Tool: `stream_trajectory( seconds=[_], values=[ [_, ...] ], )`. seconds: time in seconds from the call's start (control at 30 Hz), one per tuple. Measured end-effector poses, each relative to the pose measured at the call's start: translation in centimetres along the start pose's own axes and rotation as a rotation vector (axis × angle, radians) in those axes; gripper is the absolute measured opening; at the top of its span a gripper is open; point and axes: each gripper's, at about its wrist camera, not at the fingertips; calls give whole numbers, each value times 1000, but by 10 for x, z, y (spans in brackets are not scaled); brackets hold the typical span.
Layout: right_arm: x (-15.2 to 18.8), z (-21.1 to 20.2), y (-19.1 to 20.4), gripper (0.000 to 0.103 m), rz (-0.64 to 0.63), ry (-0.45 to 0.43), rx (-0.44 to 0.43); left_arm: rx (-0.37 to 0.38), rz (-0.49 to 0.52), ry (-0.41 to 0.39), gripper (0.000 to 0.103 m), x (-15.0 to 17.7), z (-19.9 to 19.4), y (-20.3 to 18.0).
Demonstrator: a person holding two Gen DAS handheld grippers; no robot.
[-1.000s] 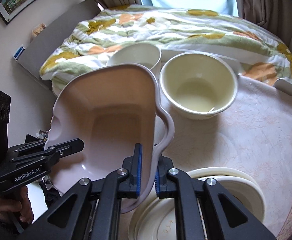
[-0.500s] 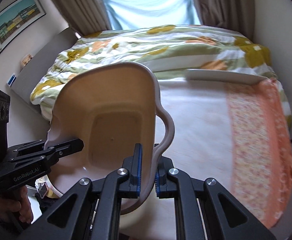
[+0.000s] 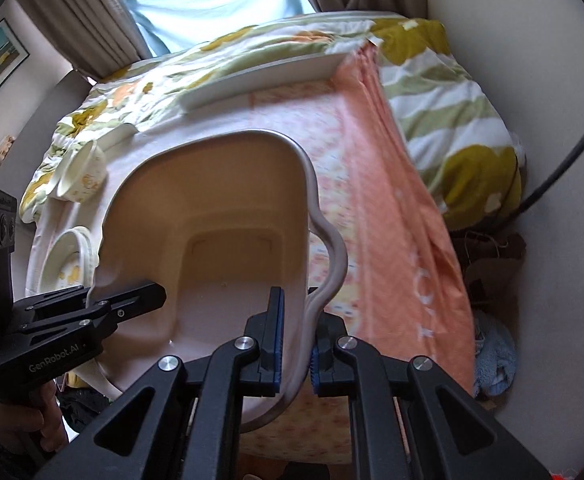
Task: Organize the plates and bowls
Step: 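Lift the pink dish with both grippers, set it by the orange runner, open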
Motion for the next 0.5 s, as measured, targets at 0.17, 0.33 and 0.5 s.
stream_trajectory(
  seconds=[0.17,0.33,0.5],
  values=[
    [3,7,-15,10,-8,8,-11,-14,10,26,12,-1,11,-6],
    [11,12,-27,10,1,20,-16,-40,33,29,12,3,17,-7],
    [10,16,-32,10,9,22,-29,-76,51,62,12,4,23,-11]
  ],
)
Point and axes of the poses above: each gripper's, at about its wrist camera, not at the fingertips, and z roughly the way its jaws point, y to its left, x to its underside, and after that the axes turned 8 degrees about z, right-handed
